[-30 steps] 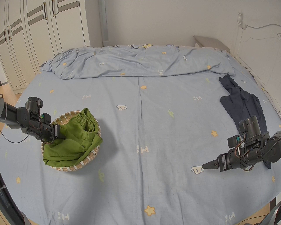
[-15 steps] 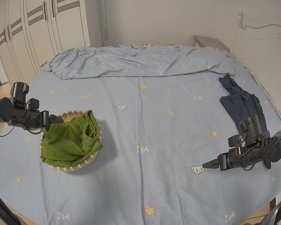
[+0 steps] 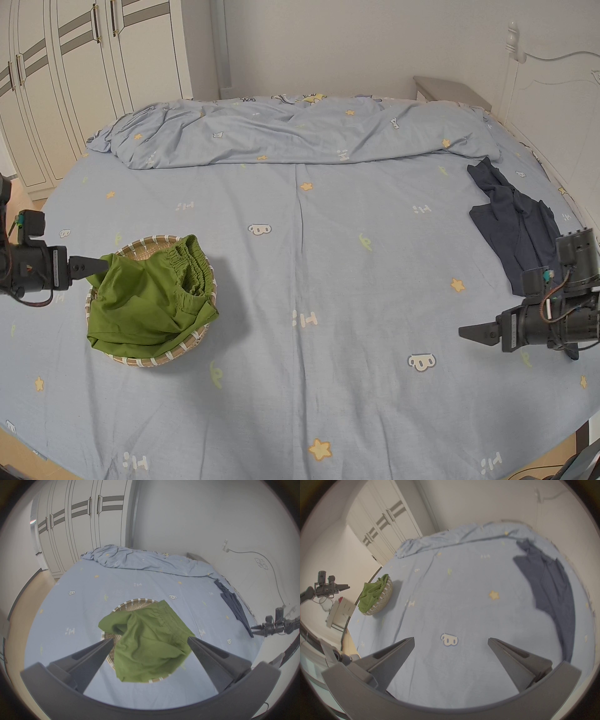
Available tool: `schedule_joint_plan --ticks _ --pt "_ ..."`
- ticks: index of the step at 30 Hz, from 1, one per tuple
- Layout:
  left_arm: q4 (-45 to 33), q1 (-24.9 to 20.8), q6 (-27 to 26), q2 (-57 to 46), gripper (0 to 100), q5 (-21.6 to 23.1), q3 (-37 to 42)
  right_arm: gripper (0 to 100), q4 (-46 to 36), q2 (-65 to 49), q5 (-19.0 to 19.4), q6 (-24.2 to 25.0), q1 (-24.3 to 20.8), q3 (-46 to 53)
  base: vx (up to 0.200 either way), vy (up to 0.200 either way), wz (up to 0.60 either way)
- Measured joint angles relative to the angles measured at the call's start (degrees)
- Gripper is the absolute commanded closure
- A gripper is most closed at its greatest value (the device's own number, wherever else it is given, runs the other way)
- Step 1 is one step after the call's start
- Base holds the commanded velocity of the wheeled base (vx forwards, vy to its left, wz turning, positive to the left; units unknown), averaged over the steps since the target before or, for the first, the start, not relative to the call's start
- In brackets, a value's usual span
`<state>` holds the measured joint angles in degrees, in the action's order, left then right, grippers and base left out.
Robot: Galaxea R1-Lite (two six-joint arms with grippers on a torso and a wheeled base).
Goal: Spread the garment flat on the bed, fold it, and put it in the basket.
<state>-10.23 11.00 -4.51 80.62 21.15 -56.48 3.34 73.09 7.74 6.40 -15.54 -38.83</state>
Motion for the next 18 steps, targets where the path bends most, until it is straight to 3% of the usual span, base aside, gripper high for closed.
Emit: schedule_joint_plan --ticks 6,13,18 --pt "0.2 -1.0 0.2 -13.1 0 0.0 8.9 0 0.0 -13.3 0.2 -6.5 2.0 3.9 0.0 0.0 0.0" --pt "-0.8 -1.5 1.6 -31.0 0 -0.1 19.2 0 -3.2 -31.0 0.5 -9.2 3.4 8.6 0.0 0.0 0.0" --pt "-4.0 -1.6 3.2 -44.7 0 -0.2 26.0 0 -11.1 -44.5 0.7 -10.0 3.7 11.2 0.0 0.0 0.0"
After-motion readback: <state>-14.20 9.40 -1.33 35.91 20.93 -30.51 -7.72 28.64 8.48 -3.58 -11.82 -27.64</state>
